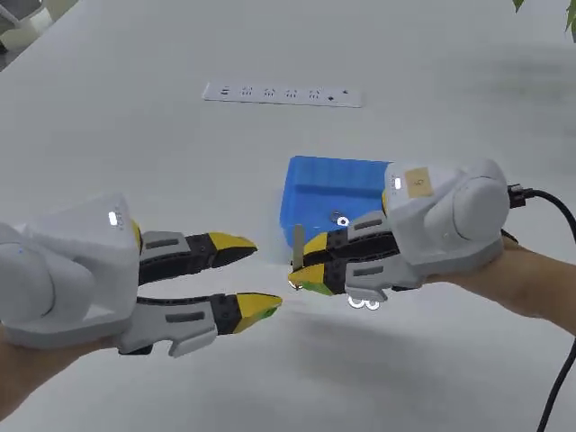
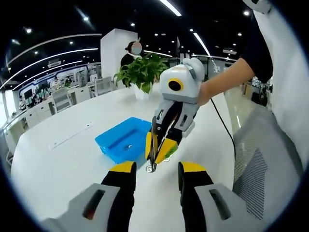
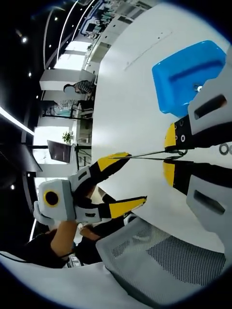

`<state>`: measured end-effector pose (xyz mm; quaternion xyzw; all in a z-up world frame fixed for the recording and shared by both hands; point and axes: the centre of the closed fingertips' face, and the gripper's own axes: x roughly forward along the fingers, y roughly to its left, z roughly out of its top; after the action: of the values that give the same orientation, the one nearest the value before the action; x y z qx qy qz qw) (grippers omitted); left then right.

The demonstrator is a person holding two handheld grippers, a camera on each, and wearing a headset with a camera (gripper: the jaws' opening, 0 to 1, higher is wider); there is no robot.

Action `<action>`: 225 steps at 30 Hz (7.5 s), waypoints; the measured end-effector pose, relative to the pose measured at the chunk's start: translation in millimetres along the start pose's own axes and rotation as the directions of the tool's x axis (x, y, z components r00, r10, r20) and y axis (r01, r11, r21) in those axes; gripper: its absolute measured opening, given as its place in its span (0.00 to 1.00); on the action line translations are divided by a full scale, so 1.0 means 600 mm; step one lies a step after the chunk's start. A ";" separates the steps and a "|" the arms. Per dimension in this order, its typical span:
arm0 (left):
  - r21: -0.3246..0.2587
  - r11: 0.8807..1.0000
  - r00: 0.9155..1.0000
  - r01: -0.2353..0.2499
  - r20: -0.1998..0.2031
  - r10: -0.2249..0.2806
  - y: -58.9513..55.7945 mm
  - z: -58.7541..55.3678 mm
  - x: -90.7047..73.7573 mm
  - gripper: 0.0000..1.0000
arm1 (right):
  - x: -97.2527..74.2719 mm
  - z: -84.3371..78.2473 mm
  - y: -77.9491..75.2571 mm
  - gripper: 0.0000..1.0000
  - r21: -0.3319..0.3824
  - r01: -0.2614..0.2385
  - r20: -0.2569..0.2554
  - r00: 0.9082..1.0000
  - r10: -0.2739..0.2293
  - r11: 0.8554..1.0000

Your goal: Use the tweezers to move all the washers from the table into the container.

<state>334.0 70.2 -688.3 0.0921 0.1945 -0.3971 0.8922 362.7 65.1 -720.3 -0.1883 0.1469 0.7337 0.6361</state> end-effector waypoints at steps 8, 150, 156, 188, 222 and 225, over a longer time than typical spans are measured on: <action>-0.055 0.998 0.999 -0.024 0.025 0.025 -0.011 -0.010 -0.034 0.49 | -0.022 0.040 -0.010 0.09 -0.002 0.043 0.026 0.999 -0.043 0.999; 0.269 0.914 0.952 0.302 -0.037 -0.304 0.093 0.132 0.176 0.05 | -0.042 -0.029 -0.167 0.09 0.030 0.194 -0.047 0.980 -0.192 0.981; 0.293 0.911 0.956 0.289 -0.032 -0.293 0.094 0.139 0.175 0.05 | -0.047 -0.021 -0.168 0.11 0.043 0.216 -0.044 0.976 -0.214 0.975; 0.286 0.953 0.985 0.100 0.106 -0.135 0.062 0.175 0.072 0.05 | -0.140 -0.021 -0.114 0.61 -0.020 0.407 -0.043 0.912 -0.408 0.913; 0.185 0.972 0.986 0.142 0.062 -0.156 -0.014 0.046 0.093 0.05 | -0.165 -0.112 0.070 1.00 0.164 0.285 -0.020 0.958 -0.285 0.944; 0.190 0.971 0.986 0.144 0.056 -0.157 -0.011 0.039 0.100 0.05 | -0.161 -0.121 0.077 1.00 0.153 0.268 -0.039 0.963 -0.265 0.951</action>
<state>371.9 17.7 -692.5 0.1456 0.1316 -0.4828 0.8534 334.8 -59.5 -741.3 -0.1624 0.1831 0.6255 0.7409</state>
